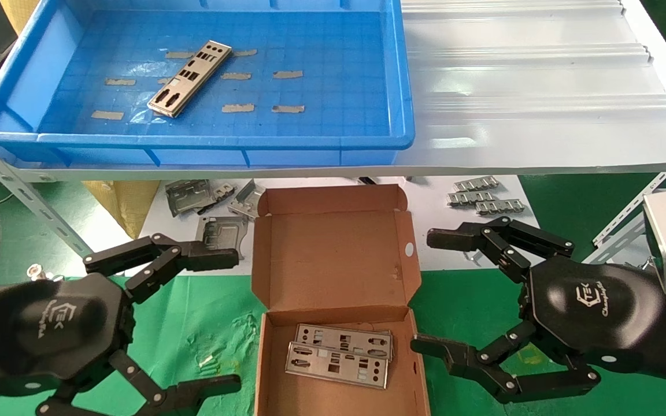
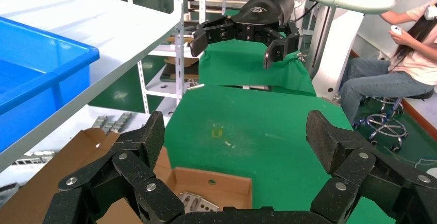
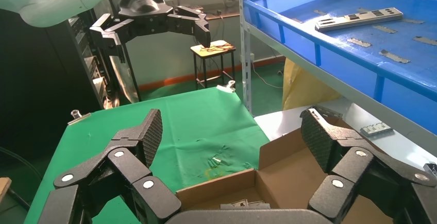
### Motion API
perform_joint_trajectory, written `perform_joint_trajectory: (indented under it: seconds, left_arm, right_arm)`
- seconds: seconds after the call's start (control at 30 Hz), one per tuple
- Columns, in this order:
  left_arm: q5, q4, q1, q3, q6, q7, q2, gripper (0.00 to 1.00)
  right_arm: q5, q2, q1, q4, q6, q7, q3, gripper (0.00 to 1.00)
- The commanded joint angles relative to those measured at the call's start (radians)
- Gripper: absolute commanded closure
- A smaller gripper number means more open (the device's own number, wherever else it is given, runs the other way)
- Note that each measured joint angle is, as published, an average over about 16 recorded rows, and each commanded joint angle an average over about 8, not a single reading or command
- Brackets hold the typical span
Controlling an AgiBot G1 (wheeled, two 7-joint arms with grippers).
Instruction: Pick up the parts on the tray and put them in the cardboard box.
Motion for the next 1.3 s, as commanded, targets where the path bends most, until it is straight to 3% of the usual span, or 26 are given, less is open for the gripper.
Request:
perform_joint_trajectory:
  seconds: [0.03, 0.2, 1.3]
  left_arm:
    - [0.000, 0.000, 0.000, 0.000, 0.000, 0.000, 0.000, 0.00]
    - [0.000, 0.000, 0.000, 0.000, 0.000, 0.000, 0.000, 0.00]
    - [0.000, 0.000, 0.000, 0.000, 0.000, 0.000, 0.000, 0.00]
  right_arm:
    - [0.000, 0.000, 0.000, 0.000, 0.000, 0.000, 0.000, 0.38]
    - [0.000, 0.000, 0.000, 0.000, 0.000, 0.000, 0.000, 1.00]
    - [0.000, 0.000, 0.000, 0.000, 0.000, 0.000, 0.000, 1.00]
